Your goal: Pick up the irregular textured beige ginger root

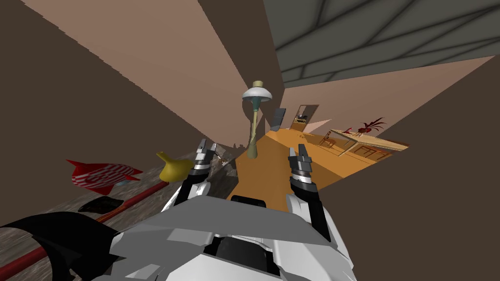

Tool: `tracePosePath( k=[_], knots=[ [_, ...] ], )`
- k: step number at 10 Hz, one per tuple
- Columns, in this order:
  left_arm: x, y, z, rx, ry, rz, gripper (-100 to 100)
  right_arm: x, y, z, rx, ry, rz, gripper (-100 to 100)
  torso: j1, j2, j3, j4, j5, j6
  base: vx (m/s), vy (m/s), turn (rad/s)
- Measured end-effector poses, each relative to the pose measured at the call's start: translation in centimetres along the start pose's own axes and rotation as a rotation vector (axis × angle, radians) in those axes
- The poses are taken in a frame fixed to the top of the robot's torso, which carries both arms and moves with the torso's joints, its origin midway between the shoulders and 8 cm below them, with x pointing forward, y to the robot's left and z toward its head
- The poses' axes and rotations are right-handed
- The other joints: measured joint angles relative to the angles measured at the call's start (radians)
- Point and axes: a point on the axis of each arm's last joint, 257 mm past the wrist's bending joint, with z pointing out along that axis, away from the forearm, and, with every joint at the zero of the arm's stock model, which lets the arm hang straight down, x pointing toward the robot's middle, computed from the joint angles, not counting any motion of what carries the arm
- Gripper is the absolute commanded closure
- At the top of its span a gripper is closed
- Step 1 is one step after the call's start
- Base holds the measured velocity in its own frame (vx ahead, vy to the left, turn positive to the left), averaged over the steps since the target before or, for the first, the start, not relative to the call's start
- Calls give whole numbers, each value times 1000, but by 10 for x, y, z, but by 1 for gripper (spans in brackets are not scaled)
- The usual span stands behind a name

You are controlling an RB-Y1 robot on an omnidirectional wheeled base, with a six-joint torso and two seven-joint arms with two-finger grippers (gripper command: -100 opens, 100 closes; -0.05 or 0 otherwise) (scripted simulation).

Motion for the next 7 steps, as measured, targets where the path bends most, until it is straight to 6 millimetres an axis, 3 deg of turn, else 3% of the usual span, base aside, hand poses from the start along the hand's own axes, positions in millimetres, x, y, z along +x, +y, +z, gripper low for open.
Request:
tracePosePath(
  k=[7],
  knots=[
    [-17, 43, 1, -185, 84, 75, -100, 0, 0, 0, 0, 0, 0, 0, 0, 0, 0, 0, 0, 0, -66, 7, -6]
  ],
)
